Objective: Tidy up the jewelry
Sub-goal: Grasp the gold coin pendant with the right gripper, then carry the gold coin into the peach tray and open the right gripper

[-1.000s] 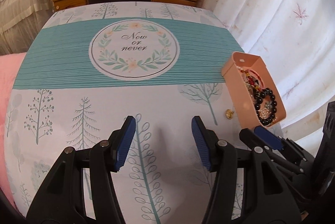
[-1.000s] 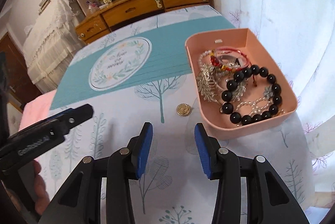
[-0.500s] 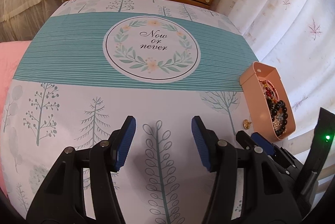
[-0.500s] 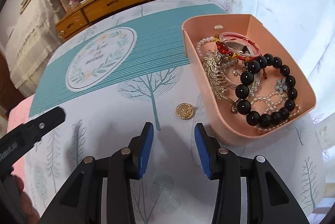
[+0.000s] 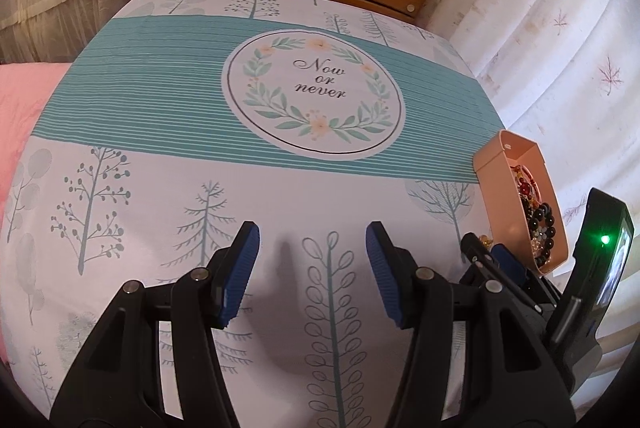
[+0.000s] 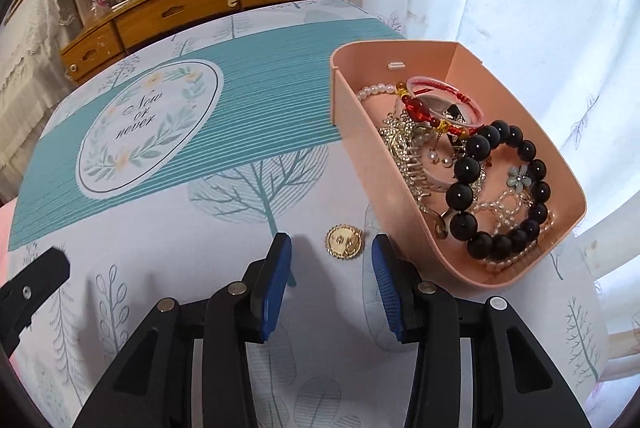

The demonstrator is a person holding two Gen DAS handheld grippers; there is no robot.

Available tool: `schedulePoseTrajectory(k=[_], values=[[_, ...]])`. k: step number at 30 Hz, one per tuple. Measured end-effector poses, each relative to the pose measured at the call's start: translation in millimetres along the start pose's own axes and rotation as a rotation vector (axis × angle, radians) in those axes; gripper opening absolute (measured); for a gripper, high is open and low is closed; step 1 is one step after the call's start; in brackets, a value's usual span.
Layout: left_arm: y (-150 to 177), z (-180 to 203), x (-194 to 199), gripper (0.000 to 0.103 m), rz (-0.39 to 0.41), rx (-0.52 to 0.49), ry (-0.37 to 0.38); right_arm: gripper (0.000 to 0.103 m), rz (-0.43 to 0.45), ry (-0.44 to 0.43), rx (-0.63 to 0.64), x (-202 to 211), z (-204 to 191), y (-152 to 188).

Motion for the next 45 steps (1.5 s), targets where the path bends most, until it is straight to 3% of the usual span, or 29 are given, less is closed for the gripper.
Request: schedulePoseTrajectory(k=[4, 9, 15, 19, 28, 34, 38, 45], values=[[-2, -7, 2, 0.053, 0.0, 0.016, -0.01, 0.04, -0.011, 0.009, -0.004, -3, 0, -5], [-5, -12, 2, 0.053, -0.002, 0.025, -0.029, 0.02, -0.018, -0.019, 0.011, -4, -4, -9], [-6, -15, 1, 0.053, -0.011, 0.039, -0.061, 0.019, -0.023, -0.073, 0.019, -1, 2, -7], [-5, -7, 7, 0.053, 0.003, 0.013, -0.076, 0.019, -0.041, -0.157, 0.02, 8, 3, 1], [6, 33, 23, 0.053, 0.013, -0.067, -0.066, 0.019, 0.146, -0.322, 0.028, 79, 26, -11], [14, 68, 33, 0.053, 0.042, -0.14, -0.056, 0.019, 0.232, -0.495, 0.004, 112, 66, -23], [20, 87, 36, 0.053, 0.055, -0.158, -0.032, 0.019, 0.293, -0.465, 0.049, 125, 96, -20], [24, 110, 27, 0.053, 0.043, -0.171, -0.002, 0.019, 0.267, -0.401, 0.002, 110, 141, -22]])
Point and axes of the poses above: each gripper's, at about its wrist camera, not at the fingertips, and x roughly against the way its jaws point, z to its right, y to its underside, the point moved 6 cm from there along -x, roughly the way its jaws point, and after that the axes turned 6 degrees about y, right-handed, at the moved point
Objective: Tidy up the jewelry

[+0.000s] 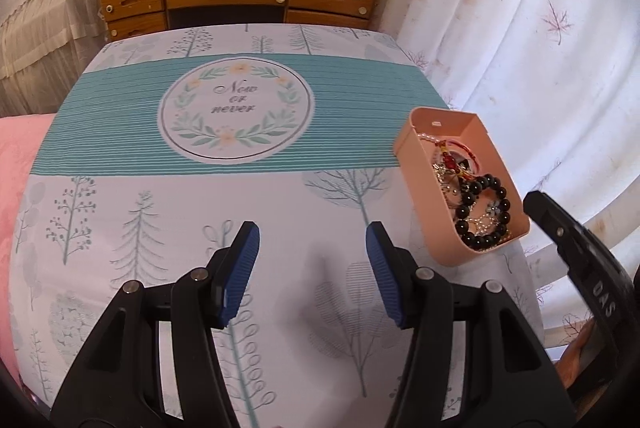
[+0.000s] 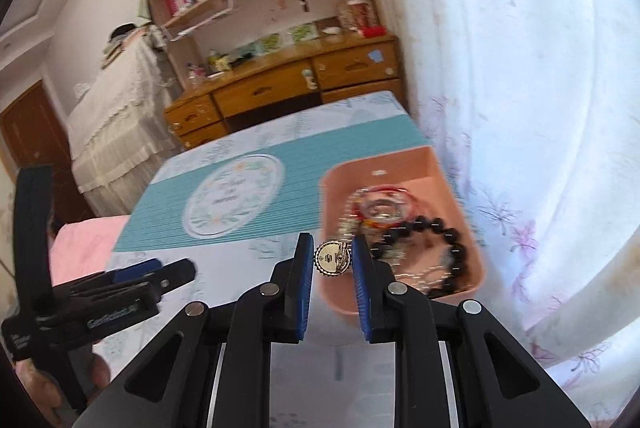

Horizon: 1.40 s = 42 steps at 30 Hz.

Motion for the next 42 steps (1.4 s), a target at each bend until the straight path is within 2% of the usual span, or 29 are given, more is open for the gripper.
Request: schedulePoseTrajectory(k=[7, 10, 11, 12, 13, 14, 17, 23, 31, 37, 42], values=[[-7, 16, -12, 0.054, -0.013, -0.02, 0.009, 0.019, -0.039, 0.096, -0.029, -28, 35, -13], [-11, 12, -12, 0.061, -0.014, -0.012, -0.014, 0.021, -0.067, 0.09, -0.055, -41, 44, -15], [-12, 11, -11, 0.061, -0.014, -0.005, -0.015, 0.025, -0.068, 0.088, -0.059, -43, 45, -16], [-12, 9, -10, 0.061, -0.012, 0.002, -0.018, 0.037, -0.066, 0.092, -0.06, -44, 45, -16], [-13, 7, -9, 0.061, -0.009, 0.008, -0.025, 0.041, -0.055, 0.104, -0.056, -45, 46, -18], [-13, 5, -7, 0.061, -0.006, 0.012, -0.034, 0.044, -0.044, 0.109, -0.054, -43, 46, -18], [-13, 0, -2, 0.061, 0.0, 0.019, -0.057, 0.044, -0.044, 0.091, -0.048, -42, 41, -20], [-6, -8, 14, 0.061, -0.014, 0.002, -0.125, 0.044, -0.084, 0.07, 0.005, -33, 14, -15], [8, -17, 65, 0.061, 0.044, -0.002, -0.182, 0.044, -0.147, -0.001, 0.102, -5, -40, -7], [26, -23, 97, 0.061, 0.067, 0.011, -0.209, 0.047, -0.196, -0.013, 0.145, 18, -73, 9], [32, -27, 110, 0.061, 0.081, 0.031, -0.222, 0.052, -0.2, 0.006, 0.166, 31, -85, 23]])
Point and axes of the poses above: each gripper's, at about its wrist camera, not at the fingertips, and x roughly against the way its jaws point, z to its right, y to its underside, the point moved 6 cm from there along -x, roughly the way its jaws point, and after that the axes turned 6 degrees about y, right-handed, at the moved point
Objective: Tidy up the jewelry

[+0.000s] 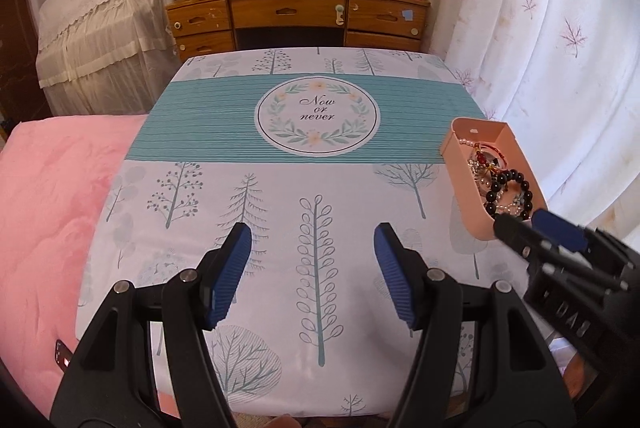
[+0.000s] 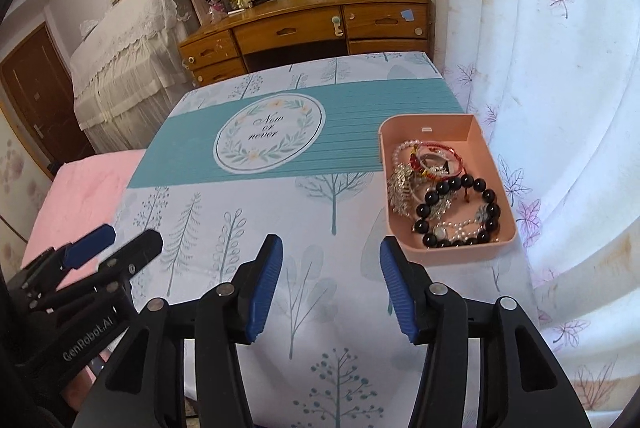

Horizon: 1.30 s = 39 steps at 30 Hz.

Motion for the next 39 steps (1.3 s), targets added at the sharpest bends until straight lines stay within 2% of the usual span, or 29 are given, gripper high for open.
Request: schedulePoseTrajectory(k=[15, 39], values=[[10, 3, 3, 0.061, -0.016, 0.001, 0.021, 0.053, 0.022, 0.013, 0.021, 16, -11, 7], [15, 0, 0, 0.061, -0.032, -0.004, 0.029, 0.053, 0.015, 0.015, 0.036, 16, -16, 6]])
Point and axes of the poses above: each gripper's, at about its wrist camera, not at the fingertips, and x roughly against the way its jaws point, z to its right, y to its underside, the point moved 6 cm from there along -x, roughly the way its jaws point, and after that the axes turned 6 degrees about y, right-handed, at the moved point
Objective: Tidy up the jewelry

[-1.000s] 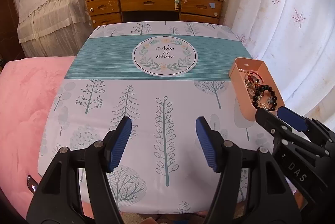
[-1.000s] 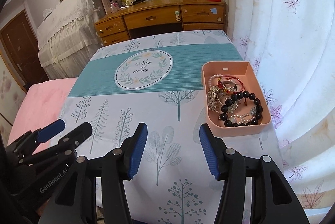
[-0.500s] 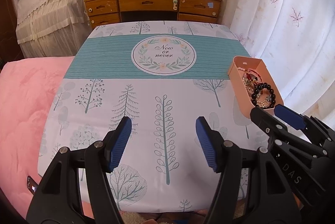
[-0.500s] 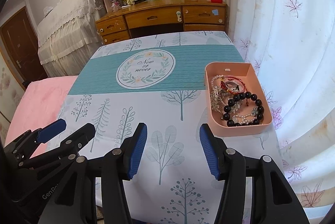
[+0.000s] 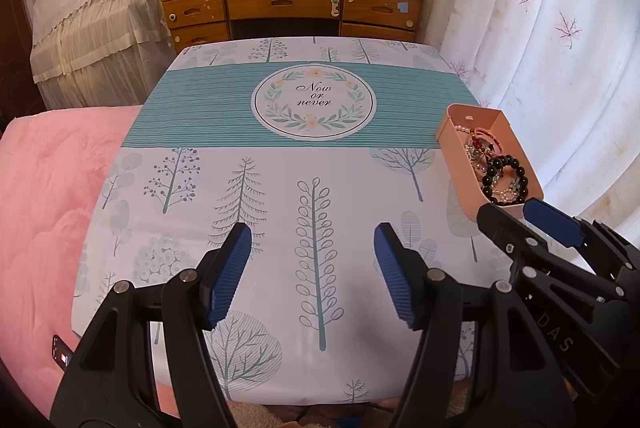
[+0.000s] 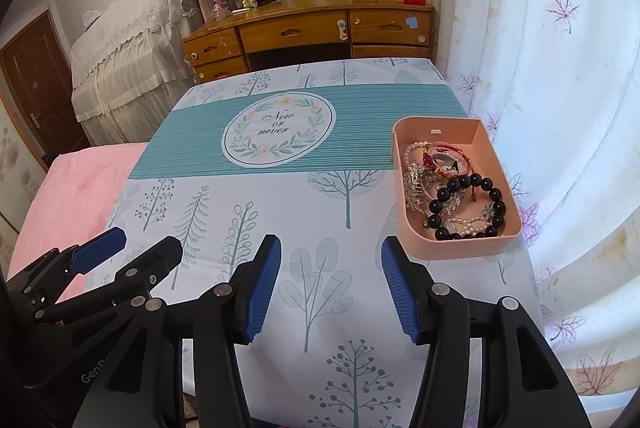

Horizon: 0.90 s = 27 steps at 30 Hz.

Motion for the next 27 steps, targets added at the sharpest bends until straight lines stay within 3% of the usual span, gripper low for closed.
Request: schedulePoseTrajectory(k=[27], values=[[1.3, -4.0, 0.8, 0.061, 0.001, 0.002, -0.002, 0.053, -0.013, 0.001, 0.009, -6.1, 0.5, 2.7]])
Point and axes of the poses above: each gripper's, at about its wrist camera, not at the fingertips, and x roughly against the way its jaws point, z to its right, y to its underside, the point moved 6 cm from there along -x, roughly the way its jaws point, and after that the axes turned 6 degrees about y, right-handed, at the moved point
